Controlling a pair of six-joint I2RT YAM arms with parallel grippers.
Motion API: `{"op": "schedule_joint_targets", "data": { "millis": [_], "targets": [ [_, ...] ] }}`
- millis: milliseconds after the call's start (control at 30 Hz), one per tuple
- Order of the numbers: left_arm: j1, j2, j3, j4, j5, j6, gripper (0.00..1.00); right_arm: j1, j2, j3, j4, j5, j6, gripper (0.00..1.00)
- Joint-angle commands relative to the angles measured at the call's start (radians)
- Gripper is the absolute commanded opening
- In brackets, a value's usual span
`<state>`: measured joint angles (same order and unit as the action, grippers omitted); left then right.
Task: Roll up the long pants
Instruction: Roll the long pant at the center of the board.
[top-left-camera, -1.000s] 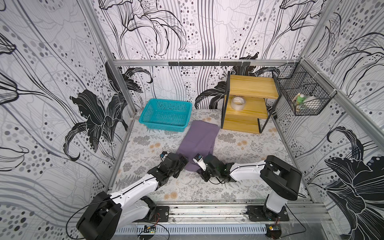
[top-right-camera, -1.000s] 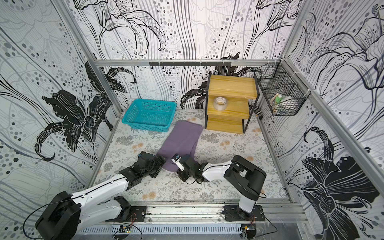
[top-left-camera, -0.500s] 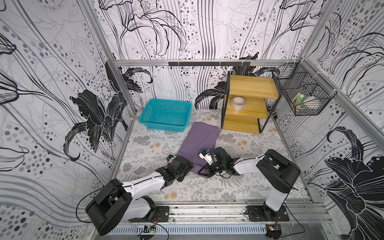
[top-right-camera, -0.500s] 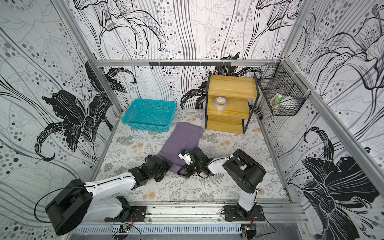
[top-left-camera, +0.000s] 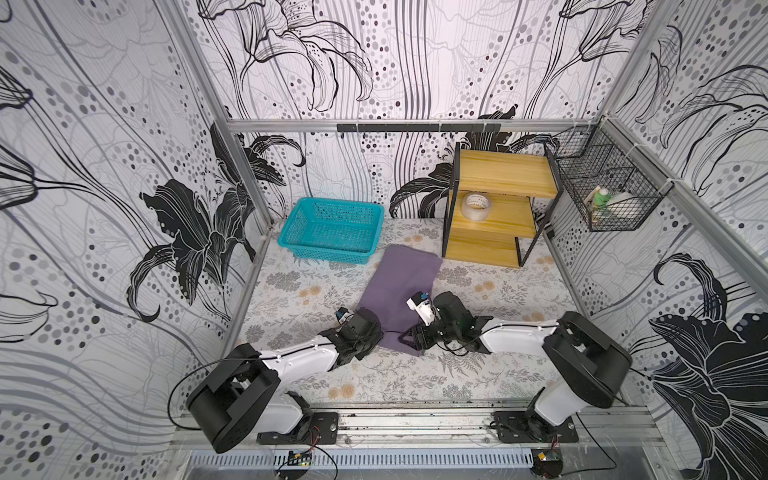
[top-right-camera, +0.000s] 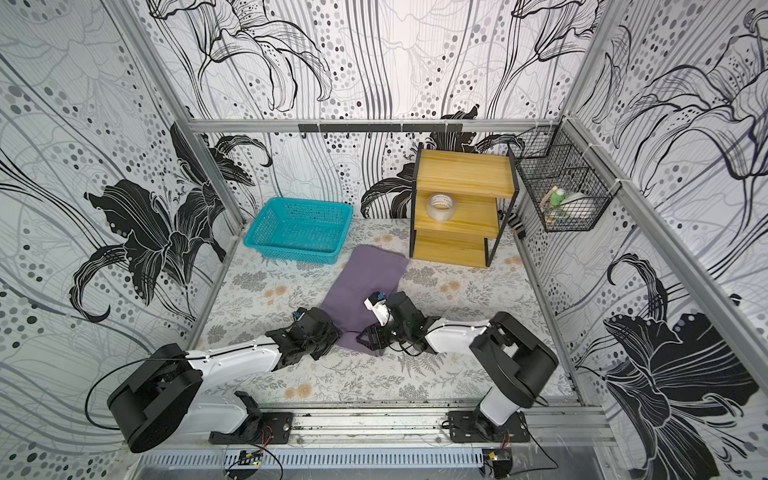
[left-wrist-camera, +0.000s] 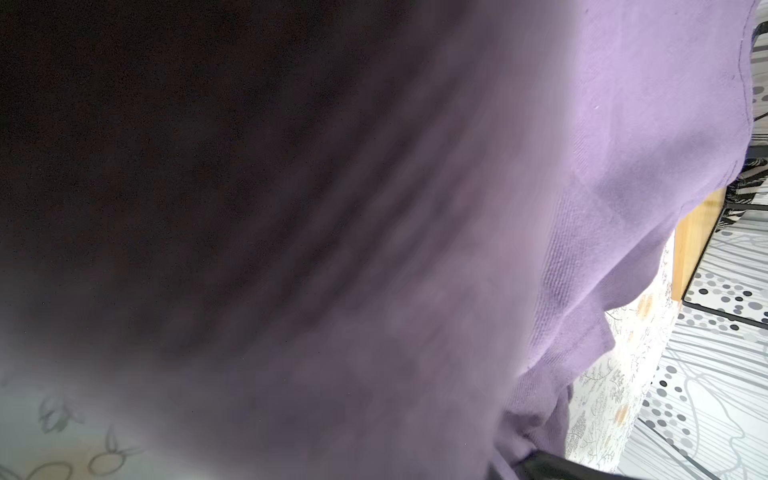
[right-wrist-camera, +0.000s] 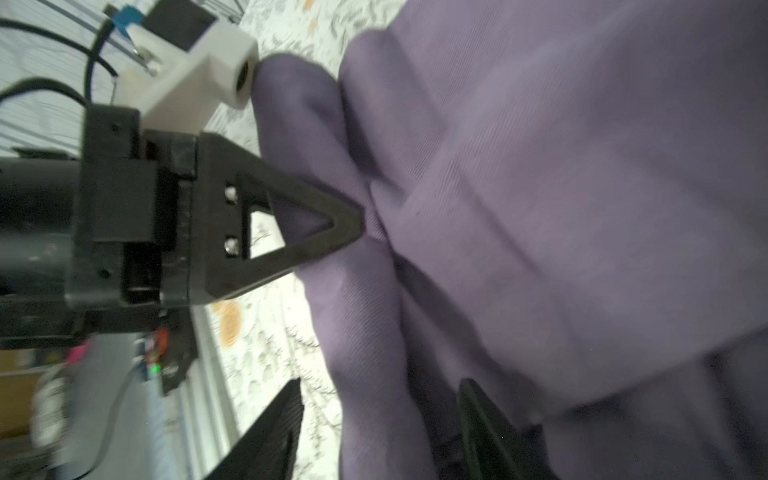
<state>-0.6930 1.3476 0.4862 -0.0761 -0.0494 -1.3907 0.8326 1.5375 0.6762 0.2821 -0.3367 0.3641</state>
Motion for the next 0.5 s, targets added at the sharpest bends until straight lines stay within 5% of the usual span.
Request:
{"op": "schedule_joint_targets", "data": {
  "millis": [0, 200, 467],
  "targets": [
    [0.009, 0.004, 0.004, -0.045, -0.041, -0.004, 0.31, 0.139, -0.106, -0.021, -0.035, 0.378, -0.252, 0.64],
    [0.008, 0.004, -0.011, -0.03, -0.027, -0.021, 0.31, 0.322, -0.033, -0.023, 0.047, 0.693, -0.511, 0.64],
    [0.013, -0.003, -0.015, -0.029, -0.02, -0.024, 0.31, 0.351, 0.178, 0.012, 0.054, 0.814, -0.513, 0.59]
  ]
}}
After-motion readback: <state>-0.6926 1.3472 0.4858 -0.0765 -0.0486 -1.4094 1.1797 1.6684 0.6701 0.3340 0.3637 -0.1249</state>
